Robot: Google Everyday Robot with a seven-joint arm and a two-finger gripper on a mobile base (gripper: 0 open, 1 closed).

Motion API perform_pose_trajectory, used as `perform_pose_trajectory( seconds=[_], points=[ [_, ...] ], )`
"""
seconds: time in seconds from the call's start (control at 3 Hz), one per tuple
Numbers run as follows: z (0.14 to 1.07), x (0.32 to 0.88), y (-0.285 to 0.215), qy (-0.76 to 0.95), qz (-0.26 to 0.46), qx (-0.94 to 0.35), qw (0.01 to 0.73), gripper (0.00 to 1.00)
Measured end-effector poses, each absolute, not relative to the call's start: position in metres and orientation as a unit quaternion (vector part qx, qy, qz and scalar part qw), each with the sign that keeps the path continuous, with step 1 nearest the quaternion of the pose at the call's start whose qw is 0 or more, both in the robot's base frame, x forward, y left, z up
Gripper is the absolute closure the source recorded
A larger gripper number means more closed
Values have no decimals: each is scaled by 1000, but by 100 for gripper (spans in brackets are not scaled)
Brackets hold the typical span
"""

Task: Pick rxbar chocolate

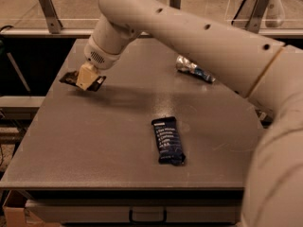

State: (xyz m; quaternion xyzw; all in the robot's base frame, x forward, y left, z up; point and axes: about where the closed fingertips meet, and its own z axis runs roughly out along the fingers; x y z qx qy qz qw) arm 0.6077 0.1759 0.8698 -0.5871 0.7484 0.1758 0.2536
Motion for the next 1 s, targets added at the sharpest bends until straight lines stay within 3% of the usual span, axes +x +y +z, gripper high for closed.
perform_pose_trajectory(
  seconds=[0.67,1.0],
  points=[
    [992,588,143,625,340,-586,389,100],
    [1008,580,145,604,369,-581,402,100]
  ],
)
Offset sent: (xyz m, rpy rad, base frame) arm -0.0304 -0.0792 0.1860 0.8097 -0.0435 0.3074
